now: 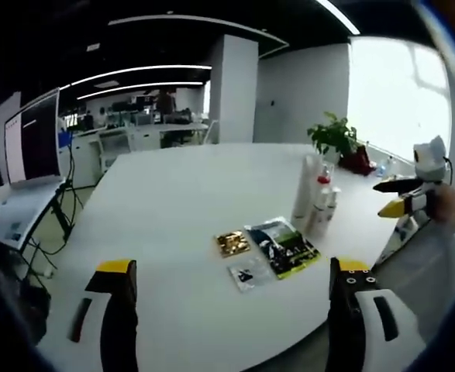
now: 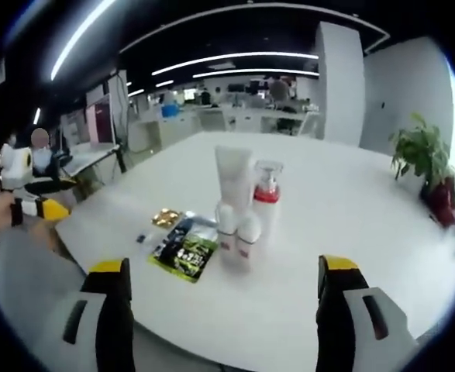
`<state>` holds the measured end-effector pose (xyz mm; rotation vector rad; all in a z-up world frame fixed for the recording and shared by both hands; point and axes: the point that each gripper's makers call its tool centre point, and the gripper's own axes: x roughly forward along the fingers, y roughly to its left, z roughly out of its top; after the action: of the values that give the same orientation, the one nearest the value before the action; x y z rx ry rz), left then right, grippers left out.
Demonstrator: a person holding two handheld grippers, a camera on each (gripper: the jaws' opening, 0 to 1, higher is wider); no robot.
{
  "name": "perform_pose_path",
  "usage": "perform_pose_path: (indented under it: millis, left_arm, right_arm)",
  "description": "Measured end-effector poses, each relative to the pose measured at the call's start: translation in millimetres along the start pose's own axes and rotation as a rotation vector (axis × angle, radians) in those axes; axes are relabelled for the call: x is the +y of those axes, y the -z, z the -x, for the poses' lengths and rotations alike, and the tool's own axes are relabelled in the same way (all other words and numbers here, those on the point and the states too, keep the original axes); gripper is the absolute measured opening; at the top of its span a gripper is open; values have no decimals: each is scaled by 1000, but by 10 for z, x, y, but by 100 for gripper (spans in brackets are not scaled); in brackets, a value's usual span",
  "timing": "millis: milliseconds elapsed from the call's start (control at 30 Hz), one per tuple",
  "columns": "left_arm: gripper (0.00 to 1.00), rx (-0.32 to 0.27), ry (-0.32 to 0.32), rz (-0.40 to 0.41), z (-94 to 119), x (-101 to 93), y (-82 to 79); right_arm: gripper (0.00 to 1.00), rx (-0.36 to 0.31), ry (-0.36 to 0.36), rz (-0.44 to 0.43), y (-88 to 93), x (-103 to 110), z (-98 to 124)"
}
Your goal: Arrange the skincare products in the storage area until every visible bottle or jar stands upright without overlapping.
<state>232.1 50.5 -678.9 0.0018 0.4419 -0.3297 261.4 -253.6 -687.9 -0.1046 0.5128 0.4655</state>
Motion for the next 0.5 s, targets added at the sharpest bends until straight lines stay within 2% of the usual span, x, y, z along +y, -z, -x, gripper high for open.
perform_pose_path:
  millis: [500]
  left_arm:
    - [98, -5, -11, 25, 6, 53, 19]
  right_arm:
    - [98, 22, -5, -8, 37, 7, -2]
